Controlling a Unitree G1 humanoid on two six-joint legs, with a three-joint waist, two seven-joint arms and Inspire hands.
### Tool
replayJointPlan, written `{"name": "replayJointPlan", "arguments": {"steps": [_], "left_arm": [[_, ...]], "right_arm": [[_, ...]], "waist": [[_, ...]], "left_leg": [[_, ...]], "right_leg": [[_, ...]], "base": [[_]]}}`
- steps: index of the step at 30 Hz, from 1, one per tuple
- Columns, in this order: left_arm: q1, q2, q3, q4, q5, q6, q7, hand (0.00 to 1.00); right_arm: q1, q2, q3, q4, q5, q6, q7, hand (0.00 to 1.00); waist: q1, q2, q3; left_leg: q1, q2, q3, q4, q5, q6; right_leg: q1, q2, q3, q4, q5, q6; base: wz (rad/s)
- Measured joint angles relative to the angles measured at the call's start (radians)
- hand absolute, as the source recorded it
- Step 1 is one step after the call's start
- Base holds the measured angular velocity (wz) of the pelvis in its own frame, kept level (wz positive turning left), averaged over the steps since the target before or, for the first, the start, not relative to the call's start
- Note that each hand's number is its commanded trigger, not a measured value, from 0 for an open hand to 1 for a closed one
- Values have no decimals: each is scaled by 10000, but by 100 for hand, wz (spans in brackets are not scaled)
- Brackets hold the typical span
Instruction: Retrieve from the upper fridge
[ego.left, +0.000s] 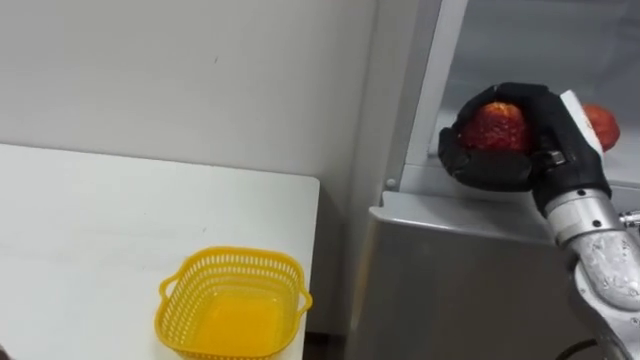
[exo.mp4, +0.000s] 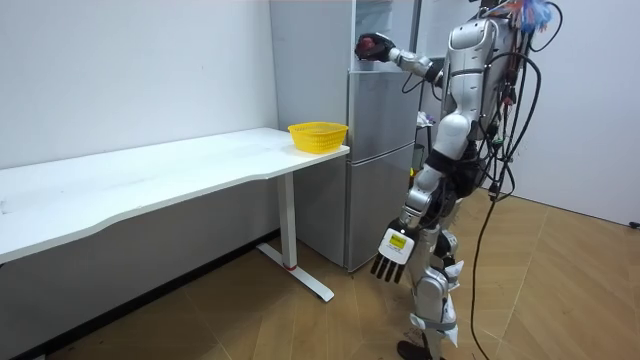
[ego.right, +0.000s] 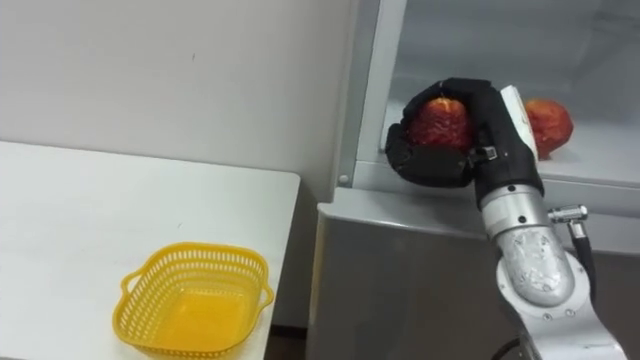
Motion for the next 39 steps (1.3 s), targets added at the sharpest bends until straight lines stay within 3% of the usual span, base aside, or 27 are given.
{"name": "replayJointPlan", "arguments": {"steps": [9, 14, 17, 22, 26, 34, 39], "left_arm": [[9, -86, -11, 71, -17, -158, -19, 0], [43, -189, -285, 138, -387, -493, 15, 0], [-18, -195, -390, 221, -381, -668, 12, 0], [-53, -128, -456, 522, -378, -893, -52, 0], [-227, -65, -495, 697, -377, -1059, -262, 0], [-371, 171, -471, 929, -374, -1242, -289, 0], [-525, 185, -479, 1069, -368, -1272, -491, 0]], "right_arm": [[97, 468, 214, -1534, -1180, -76, -513, 100], [244, 562, 445, -2544, -2523, -551, -917, 100], [432, 594, 784, -3242, -3401, -604, -915, 100], [565, 773, 1439, -4136, -4269, -1183, -935, 100], [559, 774, 2011, -4431, -4639, -1621, -867, 100], [520, 787, 2529, -4551, -5356, -1939, -318, 100], [367, 805, 3003, -4550, -6005, -2059, 12, 100]], "waist": [[-111, 84, -1], [-111, 212, -16], [-105, 215, -15], [-84, 173, -27], [206, 88, -47], [614, -225, 30], [937, -259, 32]], "left_leg": [[62, 0, 83, 23, -1, 1], [96, 0, 118, 14, 0, 1], [77, 0, 147, -1, -1, 0], [81, -10, 222, -29, -33, 9], [140, -10, 262, -30, -33, 9], [98, -8, 165, -27, -36, 14], [103, -7, 168, -49, -40, 20]], "right_leg": [[-2, 17, 96, 21, 0, 0], [-3, 36, 152, 28, -1, 0], [-67, 32, 162, 91, -1, 0], [-93, 43, 353, 139, -2, 1], [-70, 58, 417, 144, -2, 1], [-56, 39, 316, 145, -2, 1], [-66, 39, 266, 145, -4, 4]], "base": [[-3], [-1], [-2], [-4], [-3], [3], [0]]}}
